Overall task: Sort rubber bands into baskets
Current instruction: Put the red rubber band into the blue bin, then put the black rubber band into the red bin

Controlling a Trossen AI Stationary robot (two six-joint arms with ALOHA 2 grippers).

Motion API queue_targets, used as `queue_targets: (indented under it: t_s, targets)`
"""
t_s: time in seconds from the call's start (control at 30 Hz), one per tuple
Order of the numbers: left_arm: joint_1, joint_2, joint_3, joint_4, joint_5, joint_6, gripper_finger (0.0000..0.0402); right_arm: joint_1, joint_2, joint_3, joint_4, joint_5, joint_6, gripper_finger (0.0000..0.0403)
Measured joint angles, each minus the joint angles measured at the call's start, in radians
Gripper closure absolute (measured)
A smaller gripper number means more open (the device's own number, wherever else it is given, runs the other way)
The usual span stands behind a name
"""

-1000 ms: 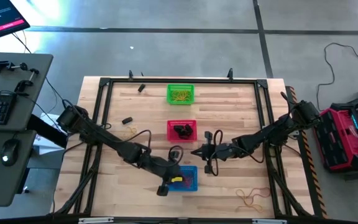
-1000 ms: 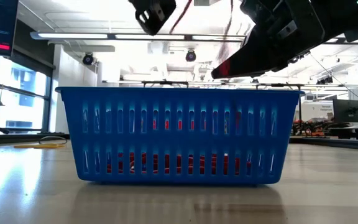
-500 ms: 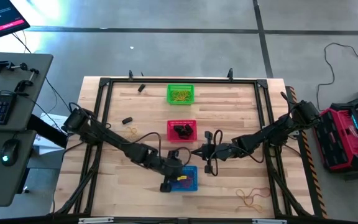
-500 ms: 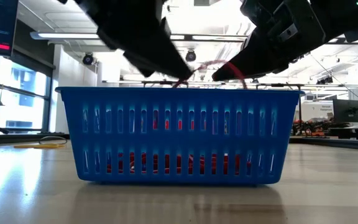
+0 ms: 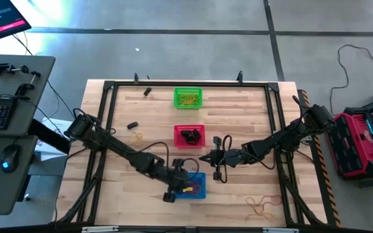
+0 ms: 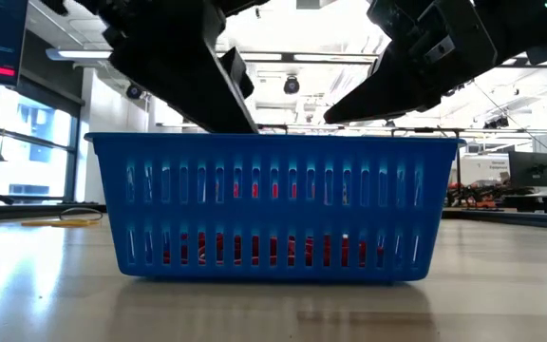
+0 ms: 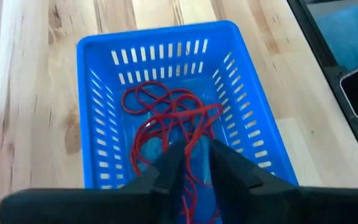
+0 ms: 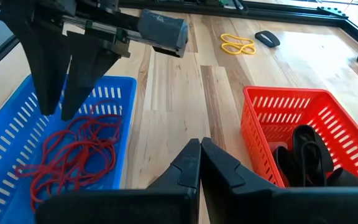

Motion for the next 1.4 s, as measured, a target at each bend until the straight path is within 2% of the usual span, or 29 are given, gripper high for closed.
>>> queue_targets:
  t_s: [0.2, 0.37, 0.53, 0.7, 0.8, 1.0, 1.13, 1.27, 1.4]
  targets:
    - [-0.005, -0.033, 0.0, -0.036, -0.04, 0.04, 0.0291, -0.006, 0.0, 0.0, 0.0, 0.0, -0.009, 0.0403]
    - [-0.005, -0.086, 0.0, -0.072, -0.049, 0.056, 0.0283, -0.016, 0.0, 0.0, -0.006, -0.001, 0.008, 0.0403]
    - [0.0, -0.155, 0.0, -0.162, -0.056, 0.075, 0.0319, -0.016, 0.0, 0.0, 0.005, -0.005, -0.013, 0.0403]
    - [0.029, -0.214, 0.0, -0.155, -0.046, 0.108, 0.0383, -0.016, 0.0, 0.0, 0.046, -0.005, -0.07, 0.0403]
    - [0.043, -0.224, 0.0, -0.138, -0.046, 0.129, 0.0397, -0.016, 0.0, 0.0, 0.06, -0.004, -0.076, 0.0403]
    - [0.047, -0.218, -0.001, -0.008, -0.066, 0.192, 0.0397, -0.009, 0.0, -0.022, 0.099, -0.007, -0.075, 0.0403]
    - [0.047, -0.218, -0.005, 0.066, -0.068, 0.232, 0.0401, -0.006, 0.0, -0.096, 0.27, -0.045, -0.063, 0.0403]
    - [0.059, -0.217, -0.095, 0.265, -0.01, 0.252, 0.0401, -0.002, 0.0, -0.165, 0.415, -0.059, -0.034, 0.0403]
    - [0.084, -0.217, -0.198, 0.43, 0.011, 0.219, 0.0401, -0.002, 0.001, -0.186, 0.44, -0.061, -0.017, 0.0403]
